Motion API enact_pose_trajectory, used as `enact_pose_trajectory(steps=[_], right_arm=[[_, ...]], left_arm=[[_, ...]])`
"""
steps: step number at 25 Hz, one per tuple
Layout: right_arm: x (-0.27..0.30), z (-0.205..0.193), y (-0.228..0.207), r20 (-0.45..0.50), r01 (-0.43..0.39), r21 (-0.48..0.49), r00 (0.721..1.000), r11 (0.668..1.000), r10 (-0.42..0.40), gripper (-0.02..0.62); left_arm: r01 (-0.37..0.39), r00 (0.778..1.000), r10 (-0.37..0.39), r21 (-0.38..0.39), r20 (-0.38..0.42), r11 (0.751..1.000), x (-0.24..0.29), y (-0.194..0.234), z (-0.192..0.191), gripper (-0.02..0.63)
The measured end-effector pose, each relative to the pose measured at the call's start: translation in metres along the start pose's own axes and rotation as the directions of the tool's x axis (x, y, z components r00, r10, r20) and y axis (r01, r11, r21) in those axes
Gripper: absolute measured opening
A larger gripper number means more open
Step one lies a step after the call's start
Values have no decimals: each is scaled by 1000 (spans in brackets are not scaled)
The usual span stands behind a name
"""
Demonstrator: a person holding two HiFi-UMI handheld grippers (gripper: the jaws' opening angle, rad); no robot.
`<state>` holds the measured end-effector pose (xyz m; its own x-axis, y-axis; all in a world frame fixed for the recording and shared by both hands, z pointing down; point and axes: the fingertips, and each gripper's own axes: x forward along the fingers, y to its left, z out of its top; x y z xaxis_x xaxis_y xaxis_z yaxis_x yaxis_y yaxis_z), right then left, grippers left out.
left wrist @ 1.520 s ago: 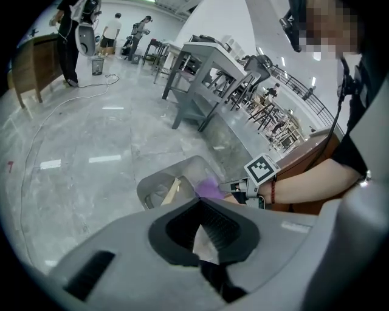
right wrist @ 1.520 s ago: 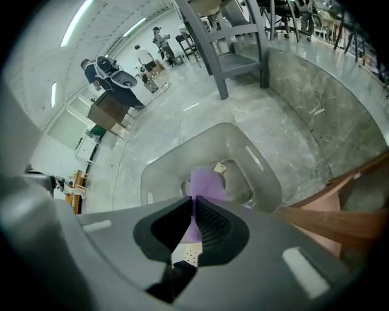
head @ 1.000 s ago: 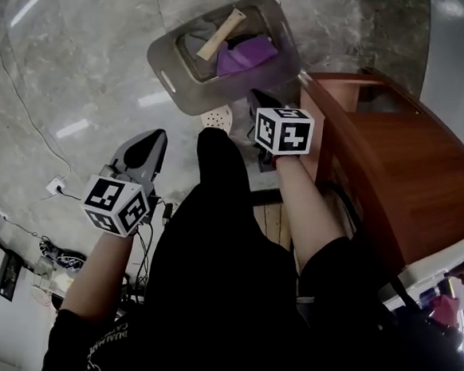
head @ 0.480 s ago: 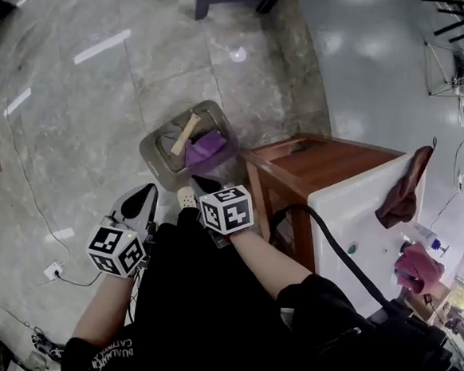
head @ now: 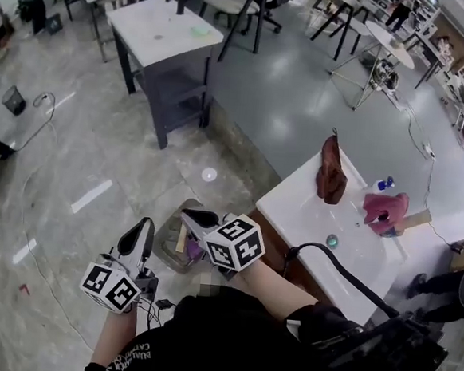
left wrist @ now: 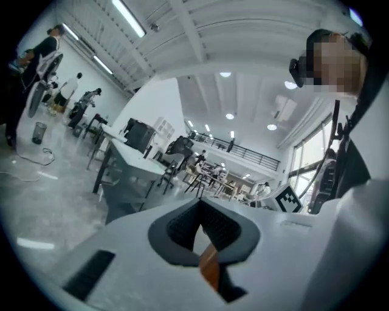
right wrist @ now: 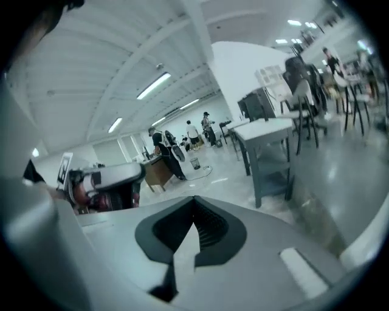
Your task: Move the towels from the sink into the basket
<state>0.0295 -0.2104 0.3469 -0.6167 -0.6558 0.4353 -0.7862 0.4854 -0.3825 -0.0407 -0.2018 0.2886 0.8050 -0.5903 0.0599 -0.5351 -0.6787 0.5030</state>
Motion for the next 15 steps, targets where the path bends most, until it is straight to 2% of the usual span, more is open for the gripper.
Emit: enact_pose_trajectory(steps=[2, 4, 6, 8, 11, 15], right_arm=[[-26, 18, 22, 3, 93, -140, 996, 986, -93, 3], [-52, 25, 50, 5, 144, -197, 989, 970, -146, 3], [-77, 33, 75, 39, 174, -201, 985, 964, -169, 3], [-102, 39, 91, 86, 216, -182, 975, 959, -204, 3], [-129, 32, 106, 131, 286, -135, 954, 949, -269, 3], [-151, 19, 119, 180, 347, -103, 928, 932, -325, 3]], left_arm=[[82, 996, -83, 24, 38, 996, -11, -29, 28, 4], [134, 988, -135, 15, 75, 991, -28, -56, 49, 5], [184, 978, -185, 25, 94, 983, -44, -80, 67, 4], [218, 972, -224, 88, 66, 972, -57, -101, 75, 2], [230, 972, -236, 181, 12, 956, -80, -119, 78, 2], [272, 961, -276, 143, 7, 952, -109, -128, 76, 3]])
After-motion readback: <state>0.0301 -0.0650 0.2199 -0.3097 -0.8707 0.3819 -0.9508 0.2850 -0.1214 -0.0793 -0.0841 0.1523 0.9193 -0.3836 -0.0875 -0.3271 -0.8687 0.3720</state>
